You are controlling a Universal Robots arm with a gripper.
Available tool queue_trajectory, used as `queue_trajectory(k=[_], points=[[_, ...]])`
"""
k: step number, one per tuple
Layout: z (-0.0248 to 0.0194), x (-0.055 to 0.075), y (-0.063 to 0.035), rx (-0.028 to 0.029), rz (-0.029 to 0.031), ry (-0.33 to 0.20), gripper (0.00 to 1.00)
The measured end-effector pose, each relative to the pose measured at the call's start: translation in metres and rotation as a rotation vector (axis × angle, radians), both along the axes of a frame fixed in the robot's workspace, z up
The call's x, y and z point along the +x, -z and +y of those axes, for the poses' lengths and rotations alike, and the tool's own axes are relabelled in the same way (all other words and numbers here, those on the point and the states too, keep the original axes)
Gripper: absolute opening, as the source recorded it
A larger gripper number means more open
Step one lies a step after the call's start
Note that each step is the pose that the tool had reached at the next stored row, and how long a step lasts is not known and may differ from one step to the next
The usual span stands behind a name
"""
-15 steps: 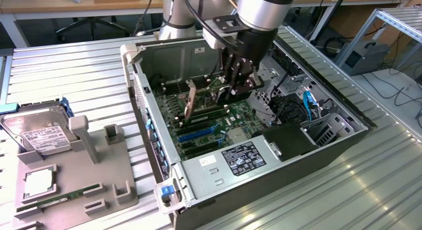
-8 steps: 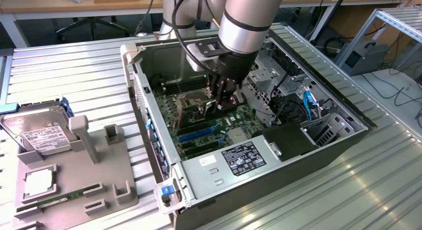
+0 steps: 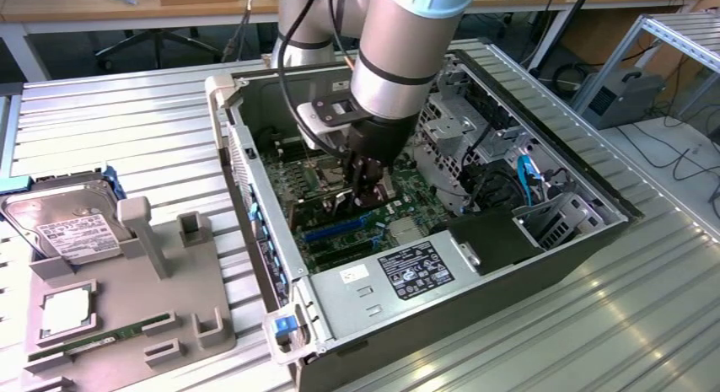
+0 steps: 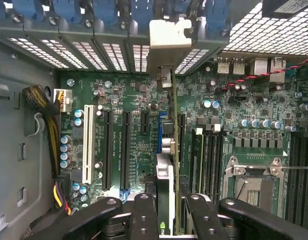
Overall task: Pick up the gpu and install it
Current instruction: 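Insert the gpu into the slot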
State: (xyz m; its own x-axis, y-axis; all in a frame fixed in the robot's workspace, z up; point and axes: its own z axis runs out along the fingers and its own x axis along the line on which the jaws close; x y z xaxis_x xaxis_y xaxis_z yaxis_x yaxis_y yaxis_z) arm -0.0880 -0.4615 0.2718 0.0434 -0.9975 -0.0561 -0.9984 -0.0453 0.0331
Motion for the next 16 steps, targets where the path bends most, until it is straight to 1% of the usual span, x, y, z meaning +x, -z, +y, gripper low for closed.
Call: queue_trajectory(k=[7,16], points=[[0.0012,-0.0006,0.0001,0.0,0.0,0.0,0.27],[0.0015,-0.008,0.0004,0.0,0.0001,0.0,0.27]])
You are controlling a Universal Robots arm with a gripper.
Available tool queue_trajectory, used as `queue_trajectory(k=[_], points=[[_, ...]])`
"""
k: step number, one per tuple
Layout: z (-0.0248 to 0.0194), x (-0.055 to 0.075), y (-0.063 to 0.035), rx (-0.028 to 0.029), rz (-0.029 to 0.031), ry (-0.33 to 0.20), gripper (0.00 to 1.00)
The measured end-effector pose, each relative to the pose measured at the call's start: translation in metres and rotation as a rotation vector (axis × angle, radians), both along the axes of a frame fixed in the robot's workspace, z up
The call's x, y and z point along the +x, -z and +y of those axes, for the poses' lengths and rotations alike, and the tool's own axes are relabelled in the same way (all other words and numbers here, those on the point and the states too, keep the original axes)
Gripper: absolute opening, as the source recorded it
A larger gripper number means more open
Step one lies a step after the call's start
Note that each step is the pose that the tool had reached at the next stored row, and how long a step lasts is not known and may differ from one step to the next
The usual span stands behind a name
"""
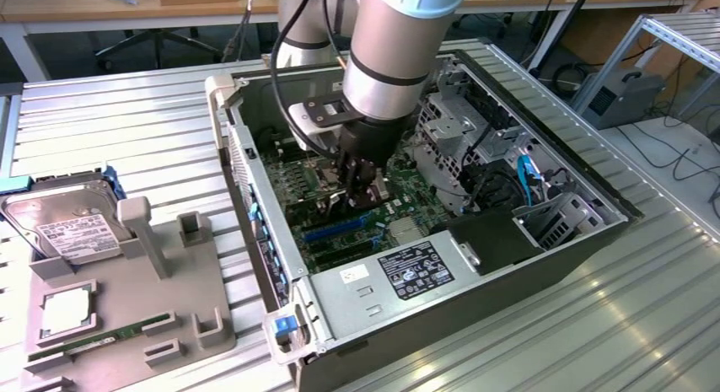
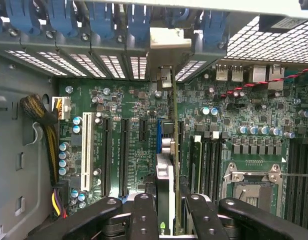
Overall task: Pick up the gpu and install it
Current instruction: 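Insert the gpu into the slot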
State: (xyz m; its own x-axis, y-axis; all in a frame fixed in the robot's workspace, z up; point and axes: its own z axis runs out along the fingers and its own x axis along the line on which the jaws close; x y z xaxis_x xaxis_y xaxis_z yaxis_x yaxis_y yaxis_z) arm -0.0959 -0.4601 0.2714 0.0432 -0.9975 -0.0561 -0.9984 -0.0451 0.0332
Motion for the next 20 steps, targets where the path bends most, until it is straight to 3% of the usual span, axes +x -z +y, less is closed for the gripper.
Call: queue_trajectory(k=[20], points=[[0.0,-0.0045,0.0094,0.0006,-0.0003,0.001,0.27]])
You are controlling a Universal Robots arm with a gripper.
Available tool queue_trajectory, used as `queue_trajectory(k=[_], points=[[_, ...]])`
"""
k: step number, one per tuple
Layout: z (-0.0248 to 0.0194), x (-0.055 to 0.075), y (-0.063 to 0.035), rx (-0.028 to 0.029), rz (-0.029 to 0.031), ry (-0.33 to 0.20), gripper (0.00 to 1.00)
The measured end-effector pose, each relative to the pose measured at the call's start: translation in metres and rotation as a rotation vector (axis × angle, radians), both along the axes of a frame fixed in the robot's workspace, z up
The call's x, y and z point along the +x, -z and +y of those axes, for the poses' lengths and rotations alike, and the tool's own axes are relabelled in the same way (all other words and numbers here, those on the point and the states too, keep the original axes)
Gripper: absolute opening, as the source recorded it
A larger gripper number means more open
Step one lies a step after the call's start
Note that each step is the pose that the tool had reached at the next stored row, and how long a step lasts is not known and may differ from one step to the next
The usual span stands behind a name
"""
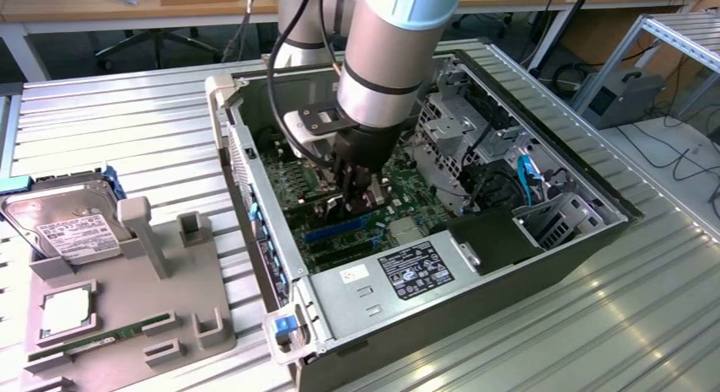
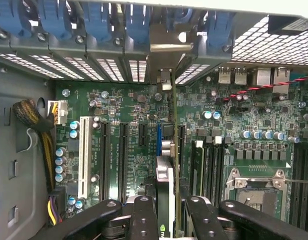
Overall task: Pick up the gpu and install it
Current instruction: 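Insert the gpu into the slot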
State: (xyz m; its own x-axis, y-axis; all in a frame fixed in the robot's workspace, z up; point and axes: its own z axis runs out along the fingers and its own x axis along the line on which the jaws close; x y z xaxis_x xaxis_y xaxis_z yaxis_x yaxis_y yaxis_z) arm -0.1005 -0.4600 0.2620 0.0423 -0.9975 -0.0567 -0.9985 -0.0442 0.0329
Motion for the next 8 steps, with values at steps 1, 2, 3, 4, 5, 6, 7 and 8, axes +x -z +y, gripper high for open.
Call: queue_trajectory(k=[1,2,3,4,5,6,7,8], points=[[0.0,0.0,0.0001,-0.0003,0.0001,0.001,0.27],[0.0,0.0,0.0001,-0.0004,0.0002,0.001,0.27],[0.0,0.0,0.0002,-0.0004,0.0002,0.001,0.27],[0.0,0.0,0.0005,-0.0001,0.0001,0.001,0.27],[0.0,0.0,0.0007,0.0,-0.0001,0.004,0.27],[0.0,0.0,0.0008,-0.0002,0.0001,0.008,0.27],[0.0,0.0,0.0009,-0.0002,0.0001,0.009,0.27],[0.0,0.0,0.0009,-0.0001,0.0001,0.01,0.27]])
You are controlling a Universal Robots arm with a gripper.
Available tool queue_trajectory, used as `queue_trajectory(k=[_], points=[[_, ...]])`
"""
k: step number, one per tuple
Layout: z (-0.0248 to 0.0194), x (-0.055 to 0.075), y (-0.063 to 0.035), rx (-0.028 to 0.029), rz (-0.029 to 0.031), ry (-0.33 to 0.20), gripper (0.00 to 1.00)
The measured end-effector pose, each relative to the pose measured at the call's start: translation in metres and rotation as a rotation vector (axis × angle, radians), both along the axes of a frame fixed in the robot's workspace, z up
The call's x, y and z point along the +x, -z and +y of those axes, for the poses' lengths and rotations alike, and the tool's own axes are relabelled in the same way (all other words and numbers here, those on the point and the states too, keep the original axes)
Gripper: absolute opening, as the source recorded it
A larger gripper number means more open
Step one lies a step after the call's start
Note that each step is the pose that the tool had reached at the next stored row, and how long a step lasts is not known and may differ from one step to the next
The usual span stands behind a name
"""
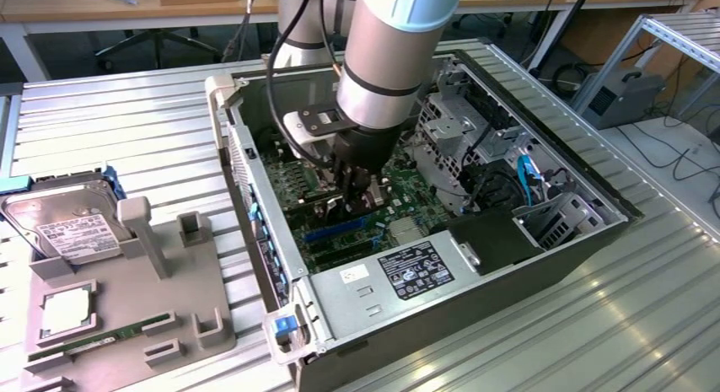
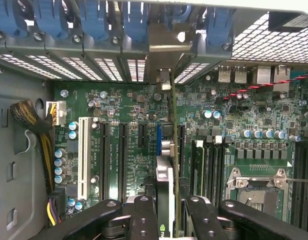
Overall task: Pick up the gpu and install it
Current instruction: 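Insert the gpu into the slot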
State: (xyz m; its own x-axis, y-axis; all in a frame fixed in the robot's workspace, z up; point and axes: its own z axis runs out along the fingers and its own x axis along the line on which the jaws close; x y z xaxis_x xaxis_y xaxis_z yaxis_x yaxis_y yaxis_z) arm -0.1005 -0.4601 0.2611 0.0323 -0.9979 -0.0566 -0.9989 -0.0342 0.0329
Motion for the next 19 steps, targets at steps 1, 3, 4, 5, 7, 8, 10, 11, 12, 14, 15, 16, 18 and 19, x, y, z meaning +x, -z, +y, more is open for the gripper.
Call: queue_trajectory(k=[1,3,4,5,7,8,10,11,12,14,15,16,18,19], points=[[0.0,-0.0003,0.0001,0.0,0.0,0.001,0.27],[0.0,-0.0004,0.0001,-0.0001,0.0,0.004,0.27],[0.0,-0.0005,0.0001,-0.0001,0.0,0.005,0.27],[0.0,-0.0005,0.0001,0.0,0.0,0.005,0.27],[0.0,-0.0009,0.0001,0.0,0.0,0.007,0.27],[0.0,-0.001,0.0001,0.0,0.0,0.007,0.27],[0.0,-0.0013,0.0001,0.0,0.0,0.008,0.27],[0.0,-0.0014,0.0001,0.0,0.0,0.008,0.27],[0.0,-0.0016,0.0001,-0.0001,0.0,0.008,0.27],[0.0,-0.002,0.0001,0.0,0.0,0.008,0.27],[0.0,-0.0025,0.0001,-0.0001,0.0,0.008,0.27],[0.0,-0.0035,0.0001,-0.0001,-0.0001,0.008,0.27],[0.0,-0.0042,0.0001,-0.0001,0.0,0.008,0.27],[0.0,-0.0042,0.0001,0.0,0.0,0.008,0.27]])
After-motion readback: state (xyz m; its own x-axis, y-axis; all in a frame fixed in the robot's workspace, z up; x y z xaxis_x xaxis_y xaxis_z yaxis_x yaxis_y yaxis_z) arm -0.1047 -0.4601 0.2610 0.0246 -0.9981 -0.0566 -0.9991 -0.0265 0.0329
